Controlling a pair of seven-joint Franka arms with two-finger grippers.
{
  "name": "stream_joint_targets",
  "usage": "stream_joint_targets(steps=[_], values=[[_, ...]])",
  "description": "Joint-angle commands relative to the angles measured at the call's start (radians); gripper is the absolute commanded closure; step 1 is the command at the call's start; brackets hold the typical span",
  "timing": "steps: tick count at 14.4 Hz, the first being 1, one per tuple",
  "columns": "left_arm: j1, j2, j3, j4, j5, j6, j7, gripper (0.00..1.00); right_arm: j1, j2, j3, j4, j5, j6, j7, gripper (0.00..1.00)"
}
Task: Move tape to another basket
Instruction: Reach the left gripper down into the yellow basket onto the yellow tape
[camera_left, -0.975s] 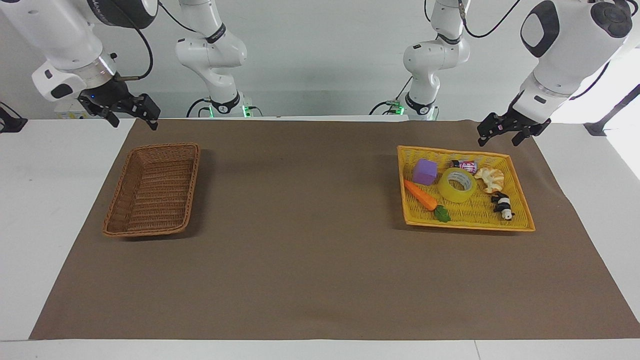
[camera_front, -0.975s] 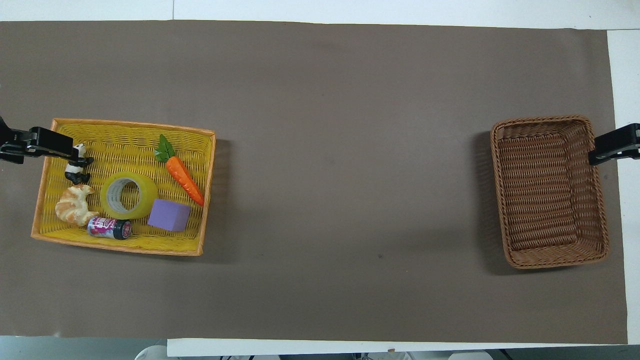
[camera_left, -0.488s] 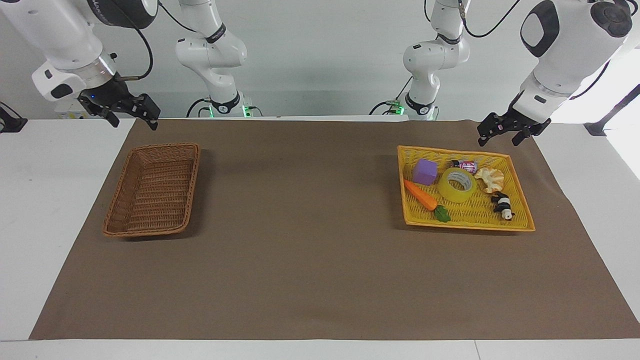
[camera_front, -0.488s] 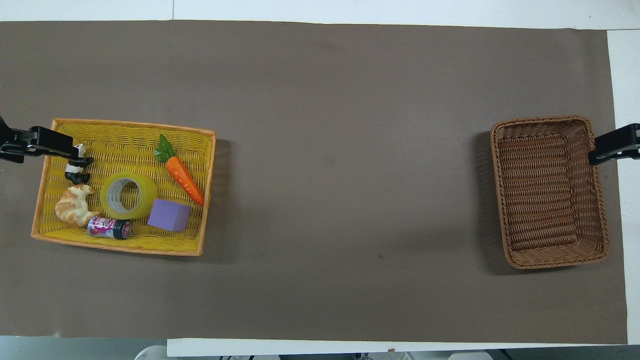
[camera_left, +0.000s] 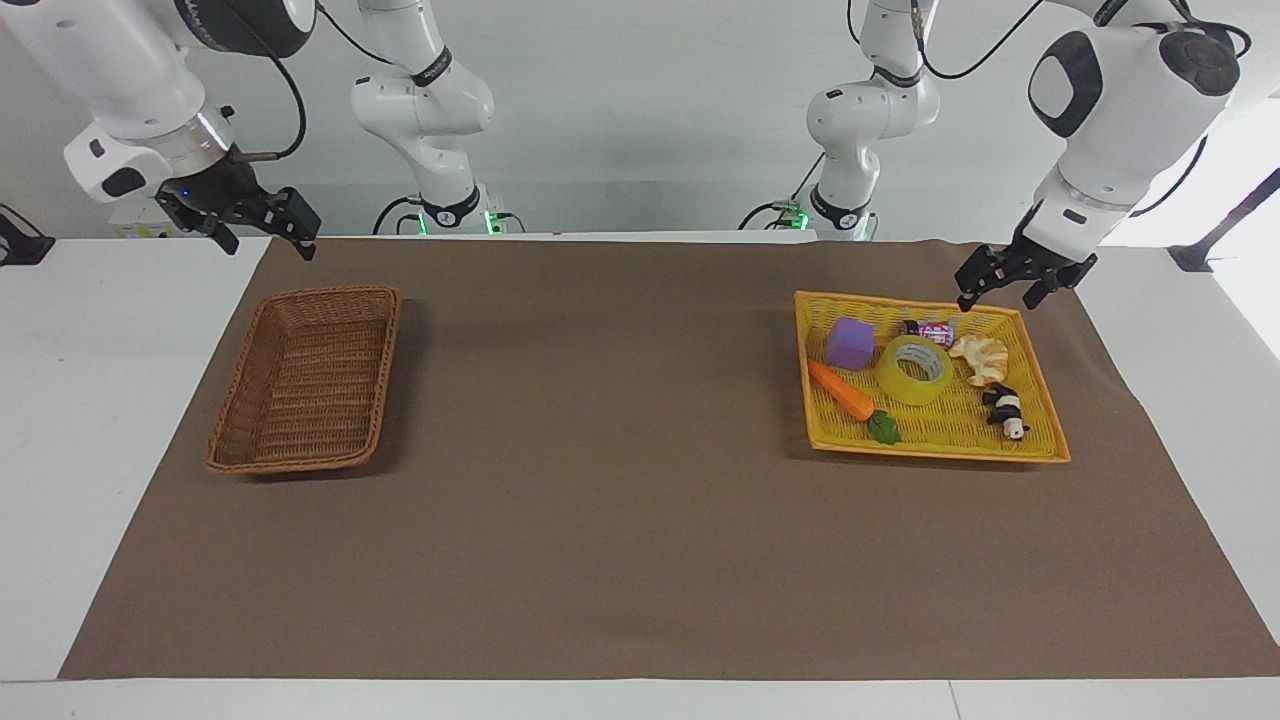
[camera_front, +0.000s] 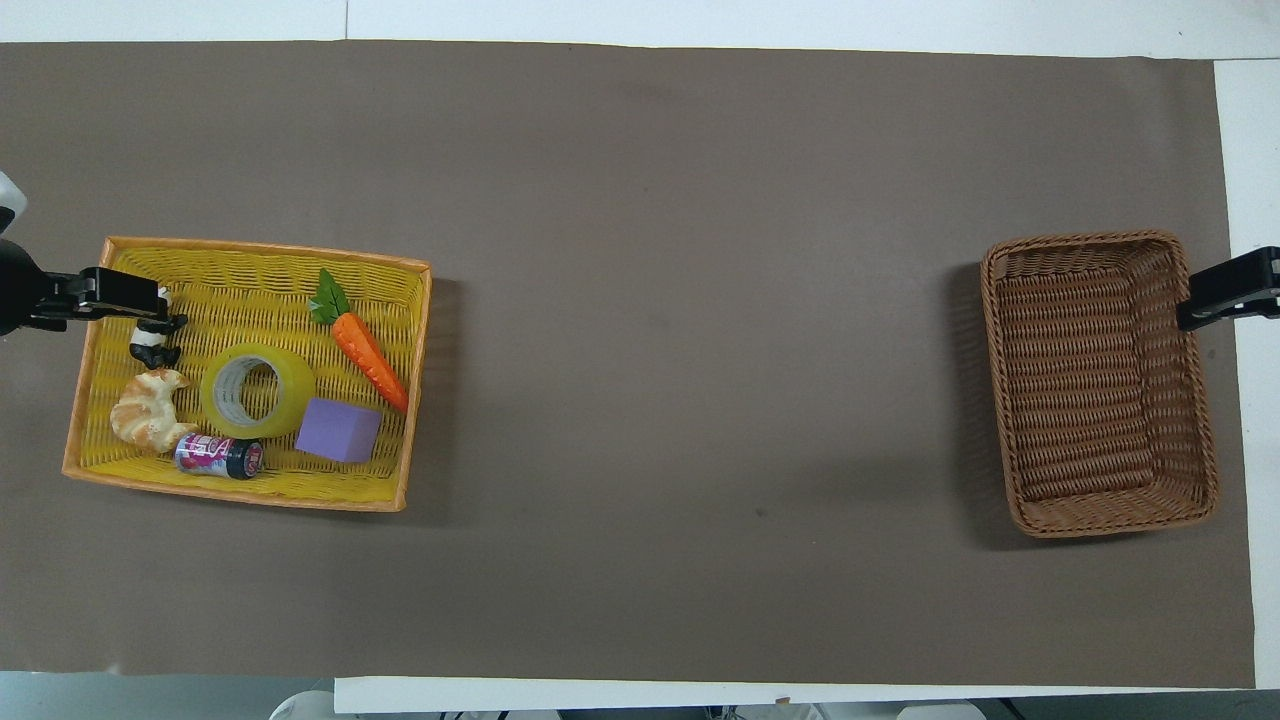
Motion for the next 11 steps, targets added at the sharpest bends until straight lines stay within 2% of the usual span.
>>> stream_joint_targets(steps=[1, 3, 7, 11], values=[[0.03, -0.032, 0.001, -0.192, -0.002, 0.187, 0.042, 0.0, -0.008, -0.01, 0.006, -0.013, 0.005, -0.002, -0.017, 0.0], [0.029, 0.006, 0.001, -0.253, -0.002, 0.278, 0.046, 0.0, -0.008, -0.01, 0.006, -0.013, 0.005, -0.002, -0.017, 0.0], [0.029, 0.029, 0.001, -0.339, -0.001, 0.341, 0.054, 0.01, -0.008, -0.01, 0.006, -0.013, 0.005, 0.0, -0.017, 0.0], [0.032, 0.052, 0.002, -0.361, -0.002, 0.381, 0.096, 0.01, -0.008, -0.01, 0.006, -0.013, 0.005, -0.002, -0.017, 0.0]])
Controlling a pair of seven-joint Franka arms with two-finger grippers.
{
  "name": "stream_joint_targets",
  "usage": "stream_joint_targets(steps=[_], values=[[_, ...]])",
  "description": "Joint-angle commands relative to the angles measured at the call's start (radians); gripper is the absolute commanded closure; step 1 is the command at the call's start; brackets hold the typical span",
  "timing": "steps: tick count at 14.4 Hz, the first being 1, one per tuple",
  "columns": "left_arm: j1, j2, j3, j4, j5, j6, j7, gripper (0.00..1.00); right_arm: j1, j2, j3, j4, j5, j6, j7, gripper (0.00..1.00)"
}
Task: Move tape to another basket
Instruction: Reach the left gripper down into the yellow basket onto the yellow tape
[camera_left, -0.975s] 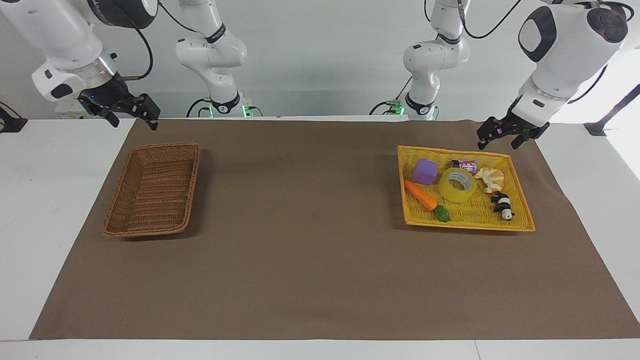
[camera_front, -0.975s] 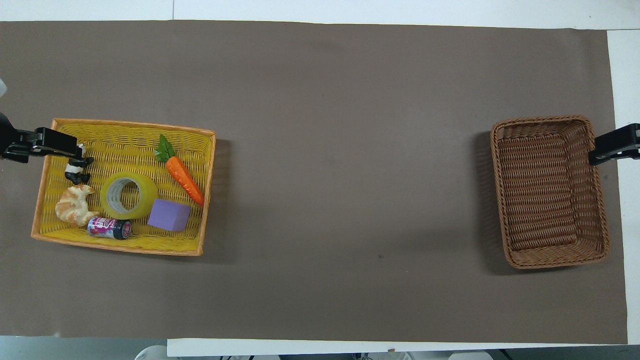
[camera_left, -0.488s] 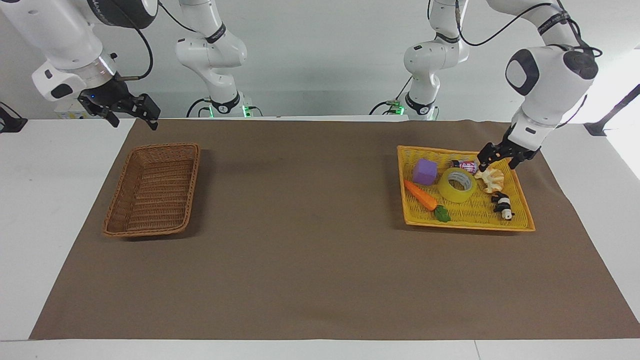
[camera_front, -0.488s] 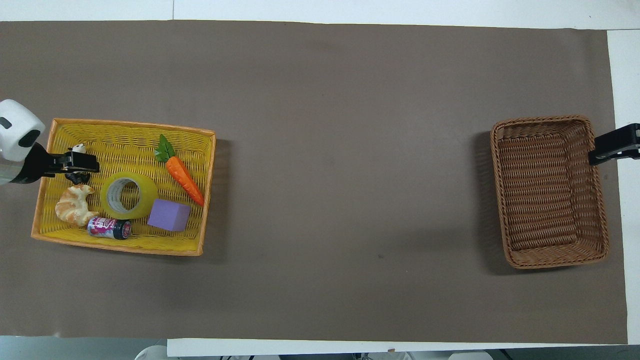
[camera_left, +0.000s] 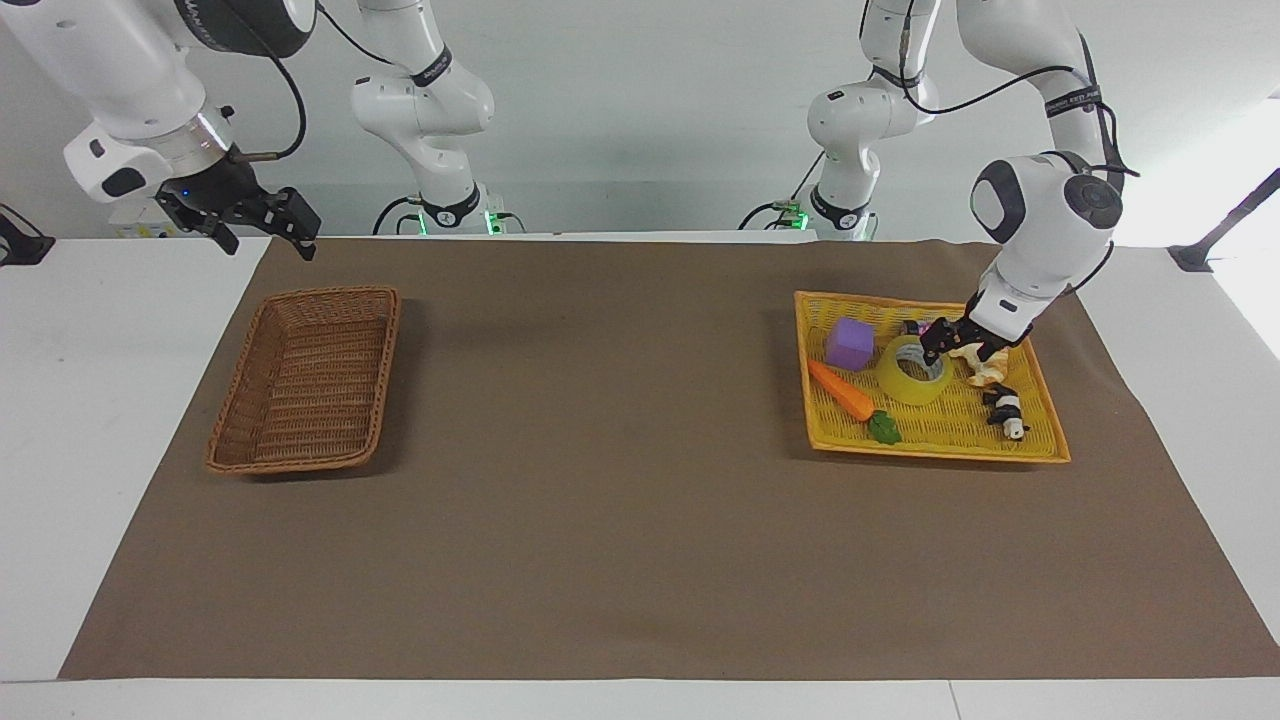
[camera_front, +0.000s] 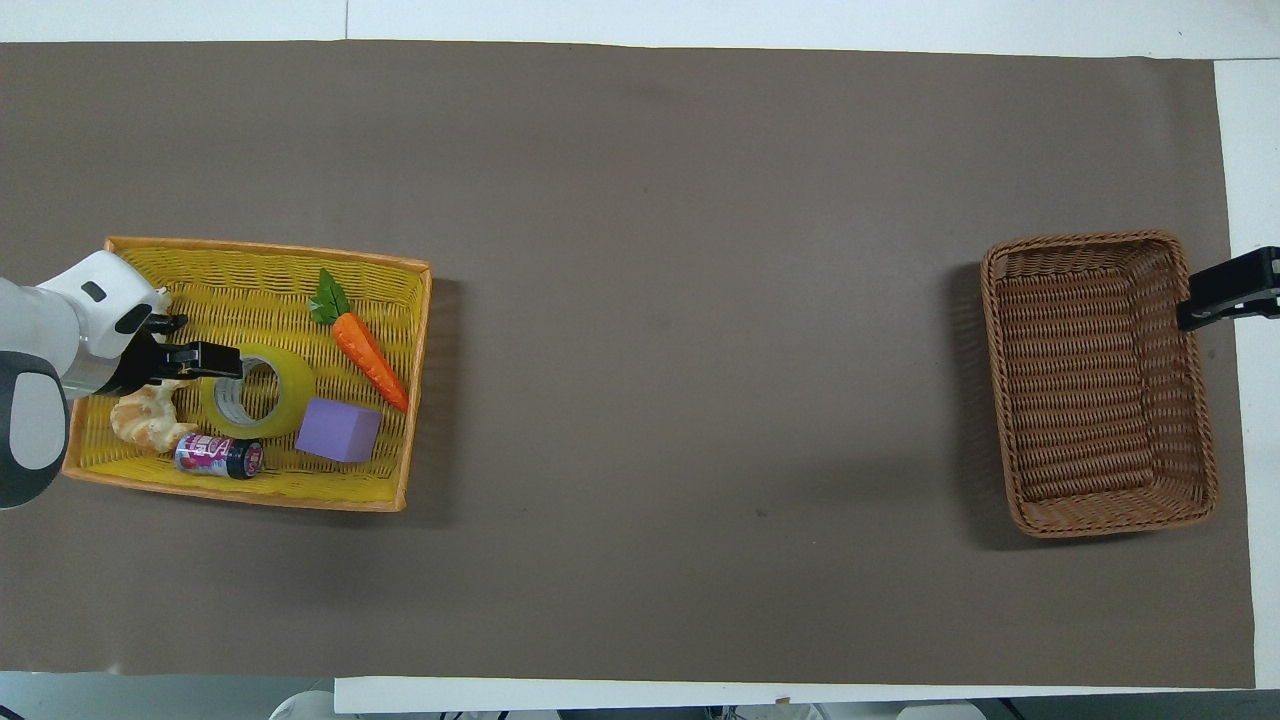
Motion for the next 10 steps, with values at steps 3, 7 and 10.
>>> stream_joint_targets(steps=[3, 7, 10], values=[[0.007, 0.019, 0.0, -0.037, -0.001, 0.055, 0.027, 0.03, -0.008, -0.01, 0.006, -0.013, 0.005, -0.002, -0.017, 0.0], [0.025, 0.022, 0.0, -0.106, -0.001, 0.135, 0.102, 0.06, -0.008, -0.01, 0.006, -0.013, 0.005, -0.002, -0.017, 0.0], [0.018, 0.049, -0.002, -0.109, -0.001, 0.155, 0.104, 0.08, -0.008, -0.01, 0.006, -0.013, 0.005, 0.0, -0.017, 0.0]])
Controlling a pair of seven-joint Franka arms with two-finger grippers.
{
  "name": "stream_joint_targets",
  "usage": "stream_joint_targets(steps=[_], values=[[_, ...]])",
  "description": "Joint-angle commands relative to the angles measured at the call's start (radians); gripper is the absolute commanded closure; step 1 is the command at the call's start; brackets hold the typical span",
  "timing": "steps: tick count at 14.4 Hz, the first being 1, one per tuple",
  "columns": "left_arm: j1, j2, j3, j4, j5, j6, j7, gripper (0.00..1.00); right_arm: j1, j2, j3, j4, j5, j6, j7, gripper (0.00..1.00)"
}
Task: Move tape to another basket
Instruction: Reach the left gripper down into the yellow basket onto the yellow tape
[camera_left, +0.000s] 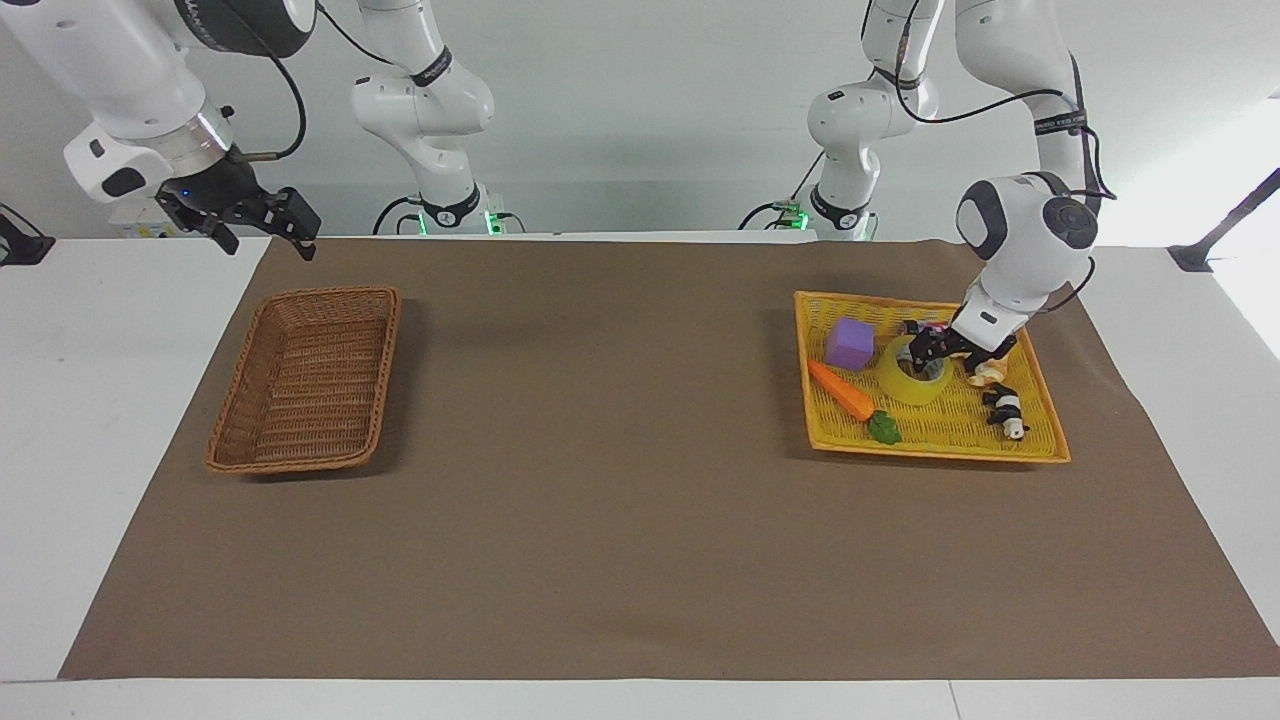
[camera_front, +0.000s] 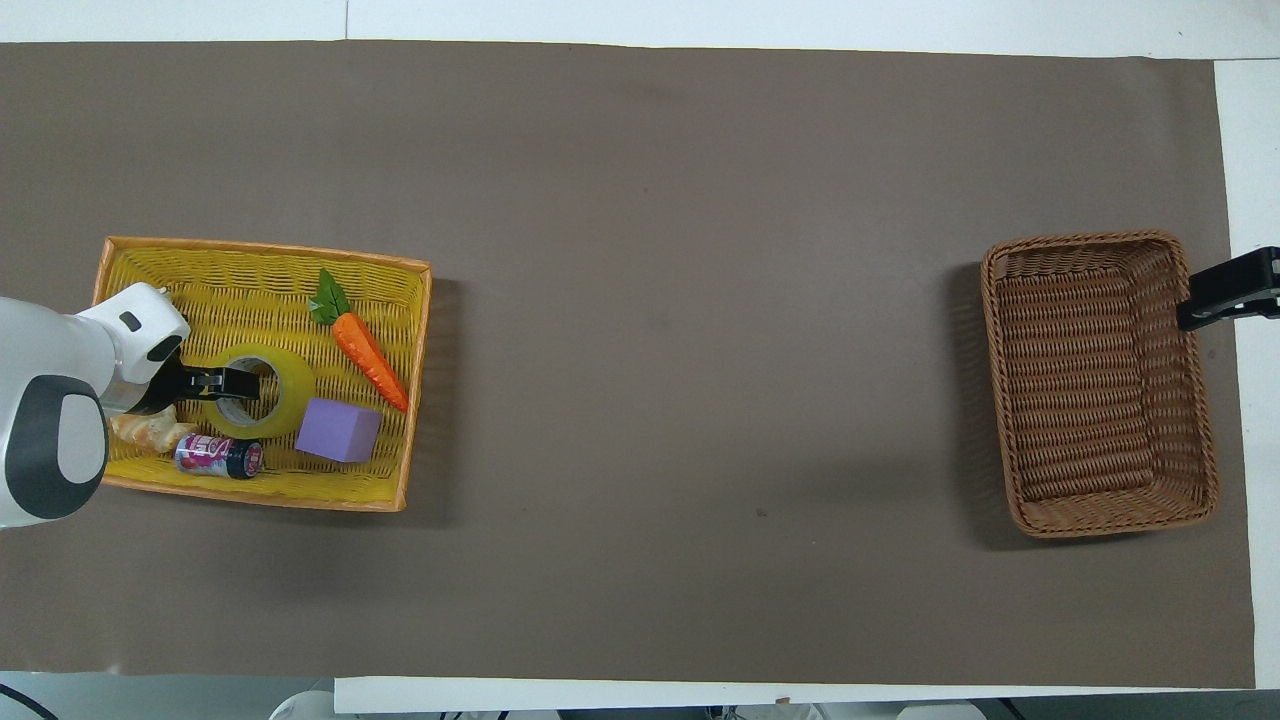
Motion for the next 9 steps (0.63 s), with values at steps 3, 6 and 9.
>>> stream_joint_targets(steps=[3, 6, 9], values=[[0.003, 0.032, -0.004, -0.022, -0.001, 0.05, 0.02, 0.23, -0.008, -0.01, 0.006, -0.013, 0.005, -0.002, -0.017, 0.0], [-0.001, 0.032, -0.004, -0.025, -0.001, 0.046, 0.002, 0.66, -0.008, -0.01, 0.006, -0.013, 0.005, 0.0, -0.017, 0.0], [0.012, 0.033, -0.002, -0.011, -0.001, 0.038, 0.016, 1.0, -0.008, -0.01, 0.006, -0.013, 0.005, 0.0, -0.017, 0.0]])
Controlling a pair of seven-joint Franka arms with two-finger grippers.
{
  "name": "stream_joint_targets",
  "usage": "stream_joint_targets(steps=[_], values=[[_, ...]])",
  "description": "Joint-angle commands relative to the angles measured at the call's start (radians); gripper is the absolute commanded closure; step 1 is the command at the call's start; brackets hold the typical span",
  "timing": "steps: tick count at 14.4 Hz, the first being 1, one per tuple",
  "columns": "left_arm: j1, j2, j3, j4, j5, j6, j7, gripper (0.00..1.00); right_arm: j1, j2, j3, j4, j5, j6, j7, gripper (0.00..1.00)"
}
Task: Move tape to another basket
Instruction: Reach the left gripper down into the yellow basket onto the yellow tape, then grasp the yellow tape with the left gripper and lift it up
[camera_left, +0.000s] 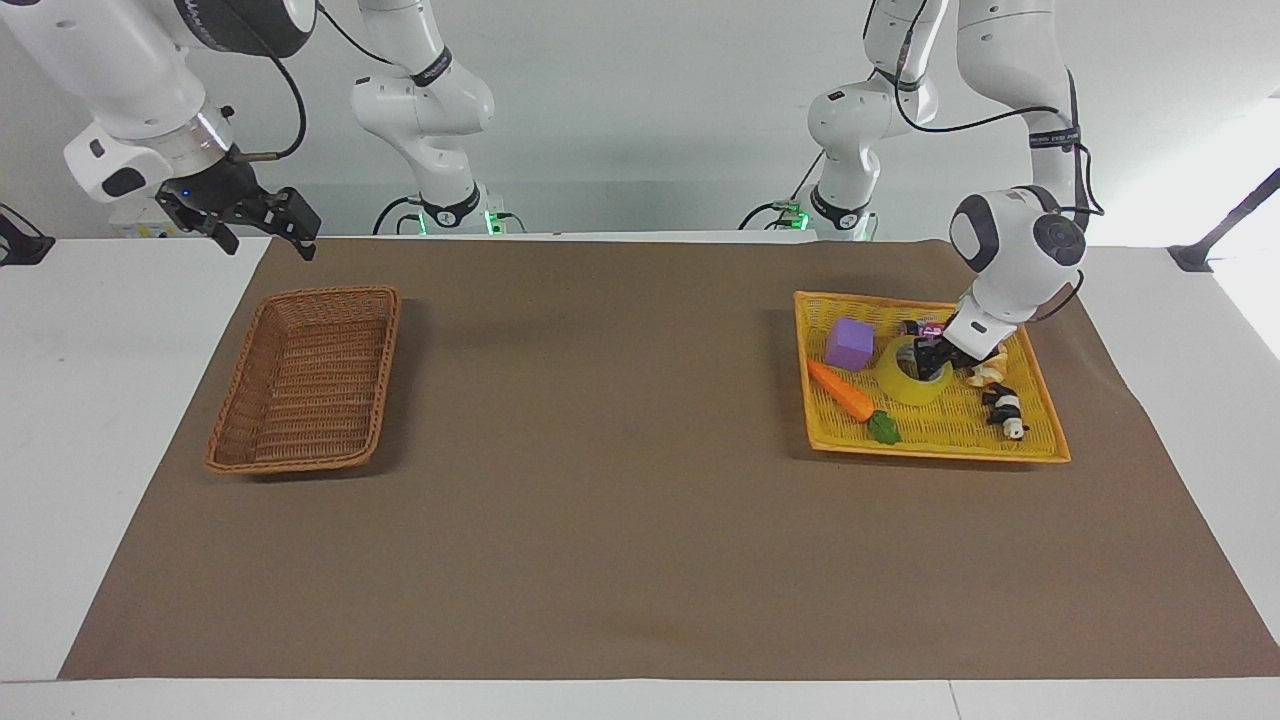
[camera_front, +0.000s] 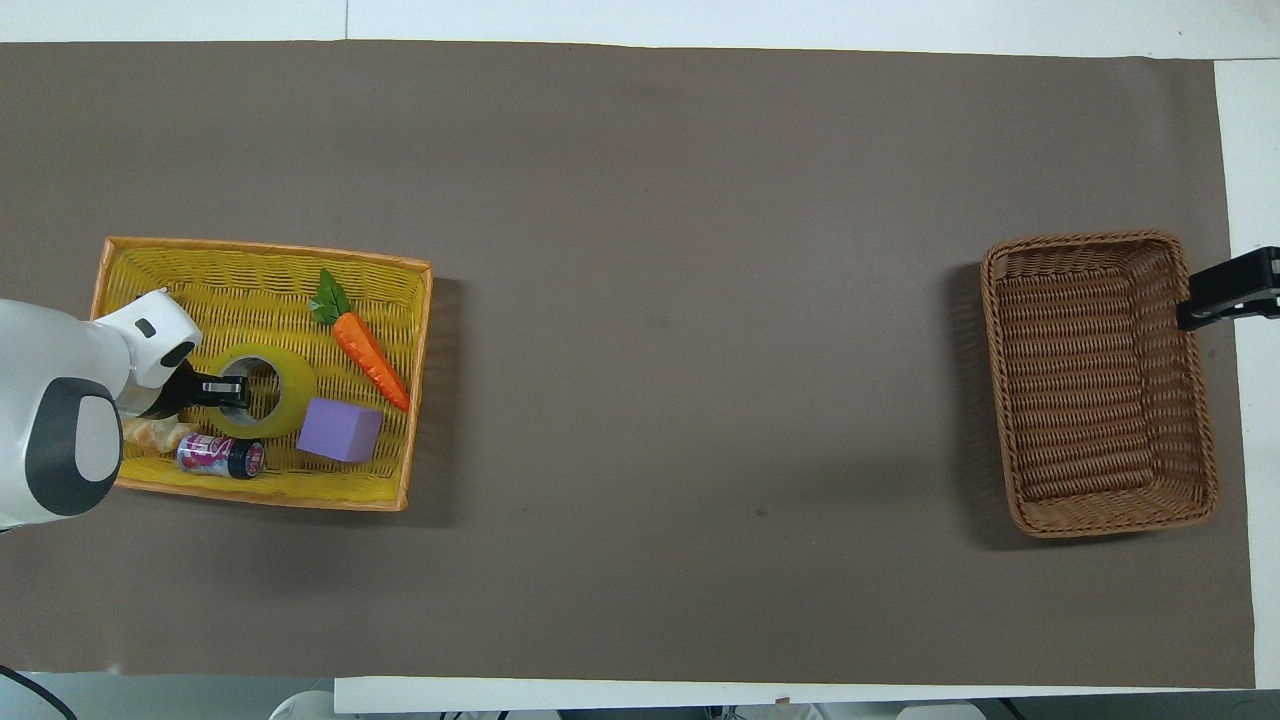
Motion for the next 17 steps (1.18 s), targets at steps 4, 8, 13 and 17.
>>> stream_joint_targets(steps=[4, 8, 13, 17], values=[[-0.002, 0.01, -0.008, 0.222, -0.004, -0.209, -0.001, 1.0, -0.008, -0.01, 0.006, -0.013, 0.005, 0.0, -0.017, 0.0], [-0.065, 0.073, -0.016, 0.482, -0.039, -0.389, -0.169, 1.0, -0.008, -0.01, 0.006, -0.013, 0.005, -0.002, -0.017, 0.0], [-0.324, 0.106, -0.013, 0.533, -0.192, -0.207, -0.609, 1.0, -0.008, -0.01, 0.006, -0.013, 0.005, -0.002, -0.017, 0.0], [-0.454, 0.13, -0.014, 0.559, -0.293, -0.019, -0.728, 1.0, -0.008, -0.01, 0.006, -0.013, 0.005, -0.002, -0.017, 0.0]])
